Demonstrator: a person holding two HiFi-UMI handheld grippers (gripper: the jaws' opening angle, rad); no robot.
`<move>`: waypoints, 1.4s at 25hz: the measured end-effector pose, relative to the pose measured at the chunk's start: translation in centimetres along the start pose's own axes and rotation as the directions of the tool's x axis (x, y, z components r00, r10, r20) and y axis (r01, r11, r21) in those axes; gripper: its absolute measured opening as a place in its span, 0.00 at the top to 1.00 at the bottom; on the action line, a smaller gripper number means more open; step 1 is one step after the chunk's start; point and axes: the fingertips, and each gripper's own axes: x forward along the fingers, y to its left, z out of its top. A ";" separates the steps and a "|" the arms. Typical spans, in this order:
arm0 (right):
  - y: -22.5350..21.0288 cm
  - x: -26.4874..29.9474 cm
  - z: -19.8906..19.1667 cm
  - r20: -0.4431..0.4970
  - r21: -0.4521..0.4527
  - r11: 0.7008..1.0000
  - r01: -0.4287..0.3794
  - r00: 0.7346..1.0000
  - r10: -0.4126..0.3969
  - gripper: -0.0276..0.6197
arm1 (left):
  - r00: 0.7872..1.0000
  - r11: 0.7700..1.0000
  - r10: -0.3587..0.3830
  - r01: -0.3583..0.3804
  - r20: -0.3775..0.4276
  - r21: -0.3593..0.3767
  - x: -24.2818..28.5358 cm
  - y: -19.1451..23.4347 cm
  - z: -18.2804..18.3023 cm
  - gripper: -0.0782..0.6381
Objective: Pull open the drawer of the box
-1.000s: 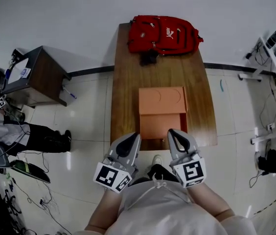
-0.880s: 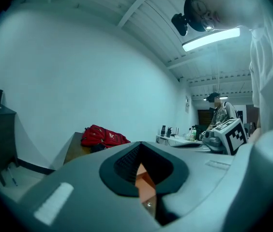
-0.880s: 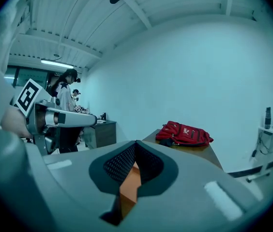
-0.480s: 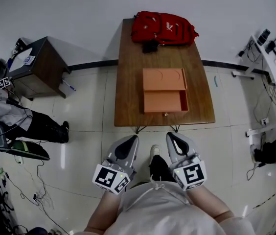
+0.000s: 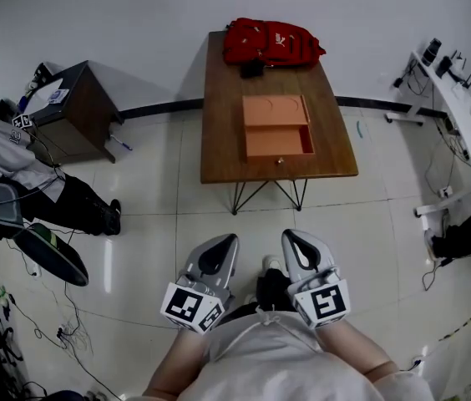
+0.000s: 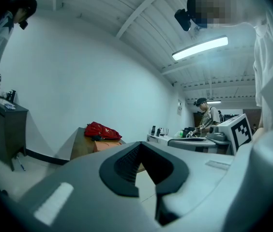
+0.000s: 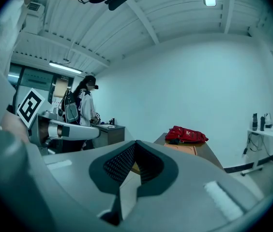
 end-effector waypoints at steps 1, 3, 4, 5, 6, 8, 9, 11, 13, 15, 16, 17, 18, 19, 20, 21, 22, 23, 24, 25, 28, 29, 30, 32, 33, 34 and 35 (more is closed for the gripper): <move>0.4 -0.7 0.1 0.009 -0.005 1.000 0.001 1.000 -0.001 0.95 | 1.000 1.000 -0.008 0.008 0.002 0.005 -0.5 -0.8 0.0 0.88; 0.9 -2.0 0.4 0.018 -0.017 1.000 0.005 1.000 -0.005 0.95 | 1.000 1.000 -0.022 0.022 0.003 0.020 -1.3 -2.2 0.1 0.88; 1.1 -2.6 0.5 0.020 -0.022 1.000 0.007 1.000 -0.006 0.95 | 1.000 0.999 -0.027 0.027 0.002 0.027 -1.6 -2.8 0.1 0.88; 1.2 -3.0 0.6 0.020 -0.027 1.000 0.007 1.000 -0.006 0.95 | 1.000 0.999 -0.030 0.030 0.003 0.031 -1.8 -3.3 0.2 0.88; 1.2 -3.4 0.8 0.020 -0.032 0.999 0.007 1.000 -0.006 0.95 | 0.999 0.999 -0.033 0.033 0.005 0.035 -1.9 -3.7 0.3 0.88; 1.1 -4.0 0.9 0.015 -0.038 0.999 0.007 1.000 -0.006 0.95 | 0.999 0.998 -0.037 0.036 0.010 0.043 -2.1 -4.5 0.6 0.88; 1.0 -4.4 0.9 0.003 -0.034 0.999 0.009 1.000 -0.009 0.95 | 0.999 0.998 -0.037 0.037 0.012 0.047 -2.2 -4.9 0.7 0.88; 1.0 -5.2 0.6 -0.022 -0.024 1.000 0.010 1.000 -0.010 0.95 | 0.999 0.998 -0.032 0.031 0.014 0.051 -2.5 -5.7 0.7 0.88; 1.2 -5.9 0.7 -0.010 -0.037 0.999 -0.006 1.000 0.006 0.95 | 1.000 0.999 -0.024 0.023 0.016 0.049 -2.9 -6.4 0.6 0.88; 1.3 -6.7 0.7 -0.009 -0.044 0.999 -0.013 1.000 0.012 0.95 | 1.000 0.998 -0.025 0.024 0.012 0.050 -3.2 -7.2 0.4 0.88; 1.1 -7.0 0.5 -0.016 -0.040 0.999 -0.012 1.000 0.012 0.95 | 1.000 0.998 -0.025 0.025 0.011 0.051 -3.2 -7.5 0.3 0.88; 1.0 -7.2 0.4 -0.019 -0.036 0.999 -0.015 1.000 0.014 0.95 | 1.000 0.998 -0.025 0.024 0.012 0.050 -3.1 -7.8 0.2 0.88; 0.9 -7.4 0.2 -0.018 -0.033 0.999 -0.018 1.000 0.017 0.95 | 1.000 0.998 -0.024 0.023 0.014 0.050 -3.1 -8.1 0.1 0.88; 0.8 -7.7 0.1 -0.015 -0.030 0.999 -0.019 1.000 0.019 0.95 | 1.000 0.998 -0.025 0.024 0.015 0.051 -3.1 -8.4 0.0 0.88; 0.6 -7.9 0.1 -0.011 -0.029 0.999 -0.018 1.000 0.018 0.95 | 1.000 0.998 -0.027 0.026 0.014 0.054 -3.1 -8.7 0.0 0.88; 0.5 -8.2 0.1 -0.010 -0.029 0.999 -0.016 1.000 0.016 0.95 | 0.999 0.998 -0.029 0.028 0.014 0.056 -3.0 -9.0 -0.1 0.88; 0.4 -8.4 0.0 -0.009 -0.031 0.999 -0.015 1.000 0.015 0.95 | 0.999 0.998 -0.029 0.028 0.014 0.057 -3.0 -9.2 -0.1 0.88; 0.3 -8.5 0.0 -0.010 -0.031 0.999 -0.016 1.000 0.016 0.95 | 1.000 0.998 -0.027 0.026 0.016 0.057 -3.0 -9.4 0.0 0.88; 0.3 -8.5 0.0 -0.010 -0.029 0.999 -0.017 1.000 0.017 0.95 | 1.000 0.998 -0.023 0.022 0.017 0.059 -3.0 -9.4 0.0 0.88; 0.2 -8.6 -0.1 -0.009 -0.028 0.999 -0.019 1.000 0.018 0.95 | 1.000 0.998 -0.020 0.019 0.018 0.060 -3.0 -9.5 0.0 0.88; 0.1 -8.8 -0.2 -0.009 -0.031 0.999 -0.023 1.000 0.023 0.95 | 1.000 0.998 -0.015 0.013 0.019 0.065 -2.9 -9.8 -0.2 0.88; 0.1 -8.8 -0.3 -0.010 -0.029 0.999 -0.024 1.000 0.024 0.95 | 1.000 0.998 -0.014 0.012 0.020 0.069 -2.9 -9.9 -0.2 0.88; 0.0 -8.8 -0.4 -0.010 -0.026 0.999 -0.024 1.000 0.024 0.95 | 1.000 0.997 -0.014 0.013 0.021 0.073 -2.9 -9.9 -0.3 0.88; 0.0 -8.8 -0.5 -0.008 -0.021 1.000 -0.021 1.000 0.021 0.95 | 1.000 0.997 -0.015 0.013 0.021 0.075 -3.0 -10.0 -0.3 0.88; -0.1 -8.8 -0.6 -0.008 -0.020 1.000 -0.020 1.000 0.019 0.95 | 1.000 0.997 -0.015 0.013 0.020 0.076 -3.0 -9.9 -0.3 0.88; -0.1 -8.8 -0.6 -0.008 -0.021 1.000 -0.019 1.000 0.019 0.95 | 1.000 0.997 -0.015 0.014 0.019 0.077 -3.0 -9.9 -0.3 0.88; -0.1 -8.8 -0.6 -0.008 -0.023 1.000 -0.019 1.000 0.019 0.95 | 1.000 0.997 -0.015 0.013 0.018 0.078 -3.0 -9.9 -0.3 0.88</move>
